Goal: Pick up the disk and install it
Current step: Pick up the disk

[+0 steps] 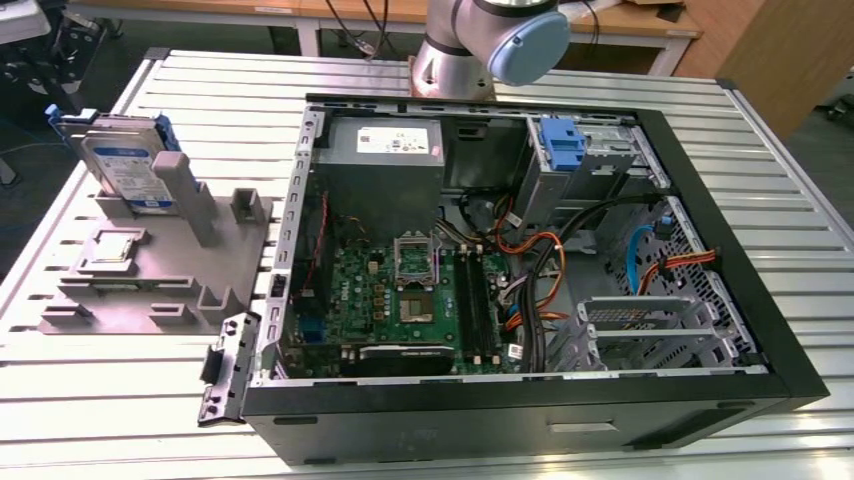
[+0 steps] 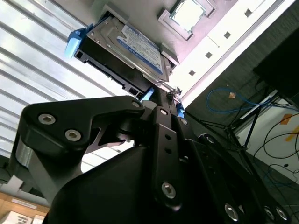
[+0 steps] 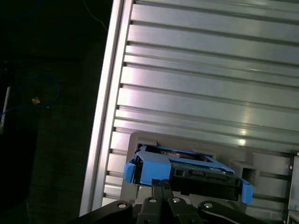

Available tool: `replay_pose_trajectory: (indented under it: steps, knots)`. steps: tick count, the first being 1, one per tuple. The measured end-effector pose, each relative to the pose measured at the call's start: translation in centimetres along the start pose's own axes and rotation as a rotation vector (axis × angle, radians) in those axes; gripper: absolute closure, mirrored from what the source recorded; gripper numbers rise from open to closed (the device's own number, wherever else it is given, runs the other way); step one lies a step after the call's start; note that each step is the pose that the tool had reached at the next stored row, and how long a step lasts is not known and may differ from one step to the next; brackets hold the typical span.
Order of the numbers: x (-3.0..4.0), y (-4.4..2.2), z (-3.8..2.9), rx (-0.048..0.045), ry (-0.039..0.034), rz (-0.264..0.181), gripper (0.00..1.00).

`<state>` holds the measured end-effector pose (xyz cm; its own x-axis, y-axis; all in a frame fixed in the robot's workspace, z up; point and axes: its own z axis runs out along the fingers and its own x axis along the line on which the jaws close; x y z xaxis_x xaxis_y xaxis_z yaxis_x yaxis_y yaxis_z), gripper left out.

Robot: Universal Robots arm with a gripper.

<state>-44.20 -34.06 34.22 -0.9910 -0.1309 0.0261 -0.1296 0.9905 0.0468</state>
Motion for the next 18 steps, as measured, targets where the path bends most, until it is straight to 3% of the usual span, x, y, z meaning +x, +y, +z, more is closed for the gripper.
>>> replay_pose_trajectory:
  steps: [12, 18]
  knots:
    - [0.00, 0.00, 0.00, 0.0015, 0.0027, -0.059, 0.90]
    - [0.00, 0.00, 0.00, 0.0016, 0.0028, -0.061, 0.90]
